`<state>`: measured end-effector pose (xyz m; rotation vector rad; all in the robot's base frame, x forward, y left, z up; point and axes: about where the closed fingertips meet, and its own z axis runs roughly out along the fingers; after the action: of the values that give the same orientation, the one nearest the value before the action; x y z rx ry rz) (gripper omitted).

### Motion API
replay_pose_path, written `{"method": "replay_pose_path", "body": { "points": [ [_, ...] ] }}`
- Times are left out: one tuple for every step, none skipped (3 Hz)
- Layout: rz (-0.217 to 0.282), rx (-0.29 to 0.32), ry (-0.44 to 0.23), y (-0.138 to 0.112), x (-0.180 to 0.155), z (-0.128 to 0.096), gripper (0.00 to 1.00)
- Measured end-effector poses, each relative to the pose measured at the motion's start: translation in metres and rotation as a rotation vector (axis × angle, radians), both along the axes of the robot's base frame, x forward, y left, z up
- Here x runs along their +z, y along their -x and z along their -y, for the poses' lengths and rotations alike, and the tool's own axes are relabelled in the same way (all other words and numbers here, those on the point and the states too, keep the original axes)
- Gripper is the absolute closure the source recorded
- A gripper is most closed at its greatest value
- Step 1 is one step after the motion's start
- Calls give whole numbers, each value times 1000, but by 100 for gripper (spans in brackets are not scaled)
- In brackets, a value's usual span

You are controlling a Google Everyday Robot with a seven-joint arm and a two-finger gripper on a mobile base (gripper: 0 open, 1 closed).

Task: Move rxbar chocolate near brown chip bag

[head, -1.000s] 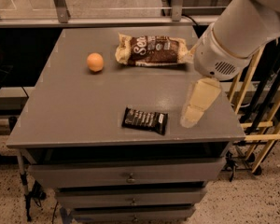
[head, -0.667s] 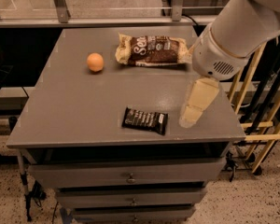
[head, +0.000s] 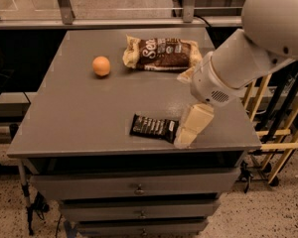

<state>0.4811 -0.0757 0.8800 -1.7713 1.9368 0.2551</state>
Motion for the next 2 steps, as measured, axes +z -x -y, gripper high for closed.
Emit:
{"method": "replay_pose_path", "body": {
  "points": [
    [7, 26, -36, -9, -24, -13, 0],
    [19, 43, -67, -22, -41, -28, 0]
  ]
}}
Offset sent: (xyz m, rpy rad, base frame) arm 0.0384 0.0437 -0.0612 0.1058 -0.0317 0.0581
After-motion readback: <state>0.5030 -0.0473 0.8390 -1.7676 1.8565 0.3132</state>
